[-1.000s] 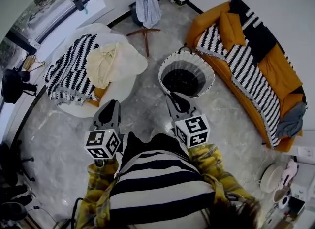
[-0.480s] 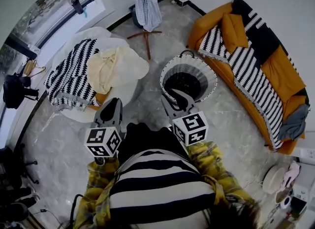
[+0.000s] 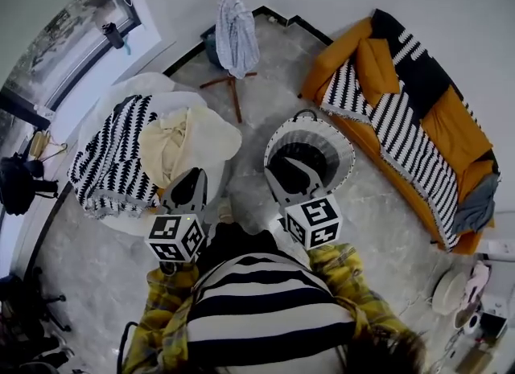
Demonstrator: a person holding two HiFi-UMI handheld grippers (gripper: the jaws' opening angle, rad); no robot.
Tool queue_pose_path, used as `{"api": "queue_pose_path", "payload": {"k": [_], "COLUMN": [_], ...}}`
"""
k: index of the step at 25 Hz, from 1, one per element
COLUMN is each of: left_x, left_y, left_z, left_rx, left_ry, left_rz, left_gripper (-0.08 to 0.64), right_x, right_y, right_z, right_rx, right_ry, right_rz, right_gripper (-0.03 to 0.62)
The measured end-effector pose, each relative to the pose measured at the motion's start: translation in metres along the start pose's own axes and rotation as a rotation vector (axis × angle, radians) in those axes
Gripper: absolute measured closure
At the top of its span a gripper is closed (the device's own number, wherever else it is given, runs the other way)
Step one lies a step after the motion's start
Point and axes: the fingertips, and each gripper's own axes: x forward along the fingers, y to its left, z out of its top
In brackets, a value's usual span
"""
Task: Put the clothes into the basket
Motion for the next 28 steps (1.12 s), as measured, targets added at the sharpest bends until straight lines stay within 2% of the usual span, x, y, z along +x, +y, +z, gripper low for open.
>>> {"api": "queue_pose_path", "payload": {"k": [12, 16, 23, 28], "left_x": [0.043, 0.053, 0.085, 0.114], "left_y": [0.098, 0.127, 0.147, 0.159], "left_z": [0.049, 0.057, 0.077, 0.097], "left_rx": [0.013, 0.004, -0.014, -0.021], "left_ry": [0.009, 0.019, -0.001, -0.019], "left_rz": [-0.024, -0.022, -0.022, 0.013], "left_gripper": [0.512, 0.512, 0.512, 0.512], "right_x": [0.122, 0.15, 0.189, 0.229], "right_y": [-0.005, -0.005, -0.035, -0.072], "right_z": [0.065, 0.079, 0.103, 0.125], "right_rx": [-0.013, -0.052, -0.072, -0.068], "right_ry": [-0.014, -0.004, 0.003, -0.017], "right_rz": [-0.046, -0.054, -0.084, -0.092], "right_gripper": [0.439, 0.43, 0.416, 0.408]}}
